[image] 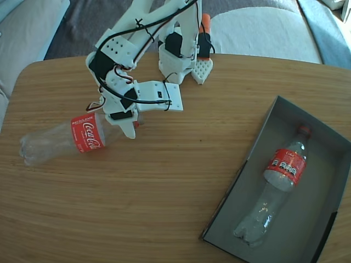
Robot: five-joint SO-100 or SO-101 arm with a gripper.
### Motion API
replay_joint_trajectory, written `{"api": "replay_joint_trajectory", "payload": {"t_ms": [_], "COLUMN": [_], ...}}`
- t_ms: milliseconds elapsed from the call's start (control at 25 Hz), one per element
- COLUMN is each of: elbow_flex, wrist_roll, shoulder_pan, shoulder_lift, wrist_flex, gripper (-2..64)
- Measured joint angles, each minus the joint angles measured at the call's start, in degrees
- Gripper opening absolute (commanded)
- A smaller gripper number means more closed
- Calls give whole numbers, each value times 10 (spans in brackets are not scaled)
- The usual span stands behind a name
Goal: Grasp the bottles and put them in the box.
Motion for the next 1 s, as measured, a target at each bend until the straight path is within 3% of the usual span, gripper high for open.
{"api": "replay_joint_trajectory", "payload": {"t_ms": [200,840,1000], "elbow_flex": [0,0,0], "wrist_roll": [0,0,0], "shoulder_pan": [0,-67,-74], "shoulder_lift": [0,0,0], "wrist_flex": [0,0,0], "gripper": [171,154,66]}}
